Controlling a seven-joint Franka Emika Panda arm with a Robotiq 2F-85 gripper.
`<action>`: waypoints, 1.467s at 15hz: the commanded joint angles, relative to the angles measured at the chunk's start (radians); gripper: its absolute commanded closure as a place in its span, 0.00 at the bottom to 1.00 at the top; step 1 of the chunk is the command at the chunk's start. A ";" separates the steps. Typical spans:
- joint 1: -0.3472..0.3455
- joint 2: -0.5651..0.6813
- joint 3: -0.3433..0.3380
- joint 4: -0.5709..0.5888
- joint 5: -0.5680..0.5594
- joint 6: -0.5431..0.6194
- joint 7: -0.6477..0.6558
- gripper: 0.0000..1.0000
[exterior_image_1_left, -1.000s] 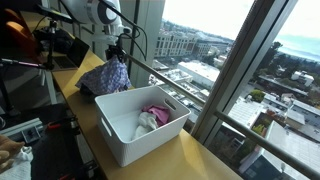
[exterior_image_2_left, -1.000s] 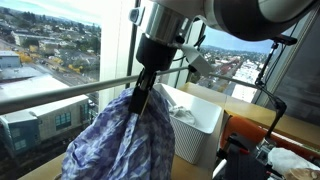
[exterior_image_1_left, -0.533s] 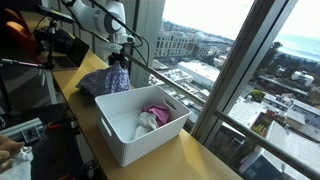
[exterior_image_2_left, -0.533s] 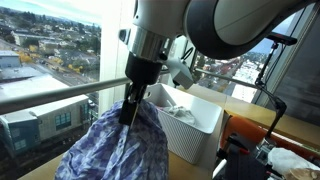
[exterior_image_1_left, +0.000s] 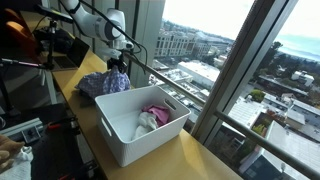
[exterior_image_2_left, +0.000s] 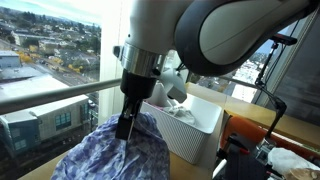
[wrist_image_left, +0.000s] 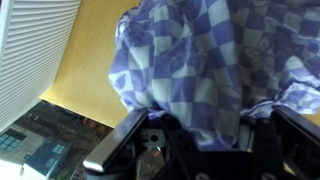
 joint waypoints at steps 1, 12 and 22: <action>0.018 0.027 -0.011 0.029 0.042 -0.013 -0.023 0.97; 0.017 -0.079 -0.019 0.060 0.042 -0.120 -0.027 0.15; -0.084 -0.224 -0.079 -0.035 0.030 -0.119 -0.069 0.00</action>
